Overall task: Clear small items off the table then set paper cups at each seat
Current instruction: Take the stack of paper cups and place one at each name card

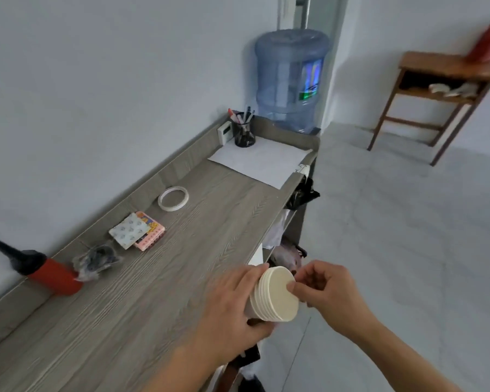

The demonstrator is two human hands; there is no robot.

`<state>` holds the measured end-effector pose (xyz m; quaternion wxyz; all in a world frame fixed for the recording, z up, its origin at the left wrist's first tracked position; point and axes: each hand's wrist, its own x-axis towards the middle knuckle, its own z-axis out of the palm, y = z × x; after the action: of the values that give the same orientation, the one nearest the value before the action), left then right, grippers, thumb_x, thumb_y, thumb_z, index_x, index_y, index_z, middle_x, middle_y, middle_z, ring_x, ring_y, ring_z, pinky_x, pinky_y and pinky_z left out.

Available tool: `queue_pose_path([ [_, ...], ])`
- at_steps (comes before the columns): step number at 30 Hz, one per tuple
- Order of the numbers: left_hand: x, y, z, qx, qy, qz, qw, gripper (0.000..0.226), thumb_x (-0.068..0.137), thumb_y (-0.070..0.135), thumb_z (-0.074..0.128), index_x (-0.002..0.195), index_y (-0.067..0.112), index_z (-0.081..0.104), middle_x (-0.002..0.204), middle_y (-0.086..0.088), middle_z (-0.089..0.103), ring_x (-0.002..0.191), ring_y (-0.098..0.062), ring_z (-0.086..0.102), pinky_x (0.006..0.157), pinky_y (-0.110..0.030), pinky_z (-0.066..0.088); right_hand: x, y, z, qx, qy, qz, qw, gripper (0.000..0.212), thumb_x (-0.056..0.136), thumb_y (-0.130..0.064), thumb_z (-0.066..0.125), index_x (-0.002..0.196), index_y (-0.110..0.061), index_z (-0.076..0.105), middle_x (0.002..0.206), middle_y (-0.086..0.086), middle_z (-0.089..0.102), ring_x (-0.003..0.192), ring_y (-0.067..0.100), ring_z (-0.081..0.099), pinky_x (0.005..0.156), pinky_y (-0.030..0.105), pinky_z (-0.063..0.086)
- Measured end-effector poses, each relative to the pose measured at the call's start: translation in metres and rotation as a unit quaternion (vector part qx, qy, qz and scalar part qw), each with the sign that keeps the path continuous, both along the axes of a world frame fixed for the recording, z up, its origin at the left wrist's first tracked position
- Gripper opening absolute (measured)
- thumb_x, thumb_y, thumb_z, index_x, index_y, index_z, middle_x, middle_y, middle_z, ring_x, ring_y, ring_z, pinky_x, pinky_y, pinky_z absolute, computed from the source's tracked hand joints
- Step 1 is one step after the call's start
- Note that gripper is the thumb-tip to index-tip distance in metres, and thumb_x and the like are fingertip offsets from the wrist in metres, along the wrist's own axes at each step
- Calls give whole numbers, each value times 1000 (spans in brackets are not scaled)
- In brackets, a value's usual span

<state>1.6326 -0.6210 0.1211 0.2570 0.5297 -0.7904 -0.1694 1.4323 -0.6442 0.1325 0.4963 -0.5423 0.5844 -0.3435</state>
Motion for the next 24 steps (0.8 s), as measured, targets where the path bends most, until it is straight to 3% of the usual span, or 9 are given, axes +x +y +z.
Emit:
queue_pose_path([
  [7, -57, -53, 7, 16, 15, -161, 987, 75, 65, 57, 74, 128, 45, 34, 120, 23, 48, 112, 6, 43, 93, -14, 38, -60, 6, 4, 28, -32, -128, 991, 6, 81, -4, 73, 76, -8, 71, 60, -1, 68, 54, 8, 59, 53, 19, 50],
  [13, -89, -114, 3, 39, 15, -247, 968, 74, 65, 54, 74, 128, 45, 37, 120, 25, 48, 113, 7, 42, 93, -11, 36, -87, -1, -2, 42, -62, -234, 969, 22, 88, -3, 61, 80, -15, 77, 66, 3, 67, 58, 12, 55, 58, 24, 47],
  [19, -134, -160, -12, 120, 61, -279, 951, 72, 60, 49, 79, 122, 37, 44, 112, 19, 53, 104, 2, 52, 82, -23, 51, -135, 16, -10, 14, -117, -442, 889, 19, 90, -3, 58, 74, 0, 67, 62, 6, 62, 57, 18, 54, 55, 30, 45],
  [21, -158, -166, -18, 143, 74, -298, 941, 73, 59, 51, 79, 121, 34, 45, 112, 18, 54, 102, 1, 53, 81, -24, 50, -155, 36, -13, 8, -108, -497, 861, 22, 92, -4, 59, 70, -2, 63, 58, 2, 61, 55, 15, 55, 53, 28, 46],
  [24, -205, -164, -25, 194, 88, -331, 919, 72, 58, 53, 79, 119, 34, 45, 108, 16, 59, 97, -5, 58, 79, -26, 51, -185, 75, -23, 11, -70, -566, 821, 22, 91, -3, 60, 74, 10, 58, 66, 13, 58, 62, 23, 55, 52, 26, 49],
])
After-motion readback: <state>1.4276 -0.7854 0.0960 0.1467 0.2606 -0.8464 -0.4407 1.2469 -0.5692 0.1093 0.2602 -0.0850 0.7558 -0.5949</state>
